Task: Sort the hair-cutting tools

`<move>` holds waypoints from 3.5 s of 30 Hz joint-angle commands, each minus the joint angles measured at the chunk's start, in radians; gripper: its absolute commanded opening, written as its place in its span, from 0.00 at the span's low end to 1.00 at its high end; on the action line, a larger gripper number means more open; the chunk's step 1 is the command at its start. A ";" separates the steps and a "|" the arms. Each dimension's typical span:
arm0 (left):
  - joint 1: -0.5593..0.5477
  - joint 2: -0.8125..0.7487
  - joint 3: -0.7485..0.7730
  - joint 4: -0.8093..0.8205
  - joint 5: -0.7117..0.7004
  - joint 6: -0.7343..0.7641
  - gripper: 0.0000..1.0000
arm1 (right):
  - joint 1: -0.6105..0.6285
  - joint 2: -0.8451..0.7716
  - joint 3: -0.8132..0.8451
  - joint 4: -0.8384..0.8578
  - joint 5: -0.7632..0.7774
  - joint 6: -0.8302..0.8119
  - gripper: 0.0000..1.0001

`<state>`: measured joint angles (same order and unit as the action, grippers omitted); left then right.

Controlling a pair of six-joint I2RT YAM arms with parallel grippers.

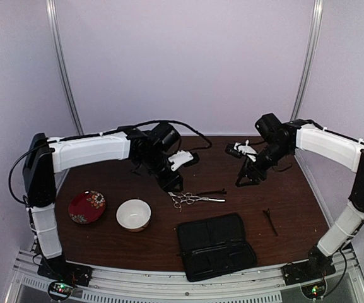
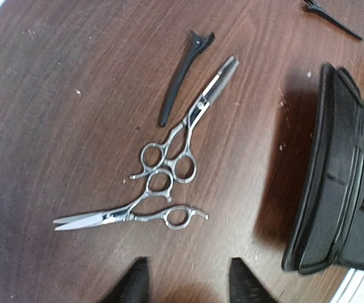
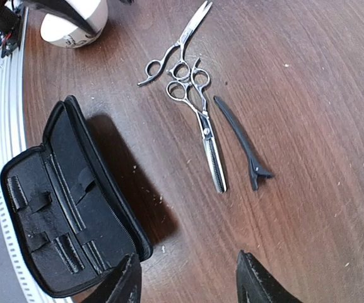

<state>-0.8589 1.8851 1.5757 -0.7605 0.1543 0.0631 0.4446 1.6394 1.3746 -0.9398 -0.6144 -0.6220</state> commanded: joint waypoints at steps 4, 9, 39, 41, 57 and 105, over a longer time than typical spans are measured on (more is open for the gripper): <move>0.006 0.199 0.227 -0.085 0.102 0.093 0.27 | -0.030 -0.216 -0.213 0.231 -0.029 0.099 0.52; 0.004 0.263 0.261 -0.100 0.149 0.131 0.20 | -0.032 -0.186 -0.204 0.221 -0.066 0.095 0.52; -0.052 0.475 0.362 -0.114 -0.034 0.196 0.19 | -0.032 -0.122 -0.207 0.201 -0.101 0.065 0.52; -0.052 0.483 0.360 -0.114 -0.040 0.198 0.19 | -0.032 -0.120 -0.204 0.199 -0.100 0.064 0.52; -0.068 0.347 0.269 -0.018 -0.052 0.262 0.37 | -0.032 -0.109 -0.201 0.194 -0.110 0.061 0.52; -0.058 0.373 0.273 -0.036 -0.111 0.232 0.00 | -0.038 -0.045 -0.177 0.162 -0.087 0.051 0.52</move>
<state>-0.9218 2.3028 1.8328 -0.7822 0.0601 0.3168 0.4183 1.6032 1.1736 -0.7670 -0.7059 -0.5694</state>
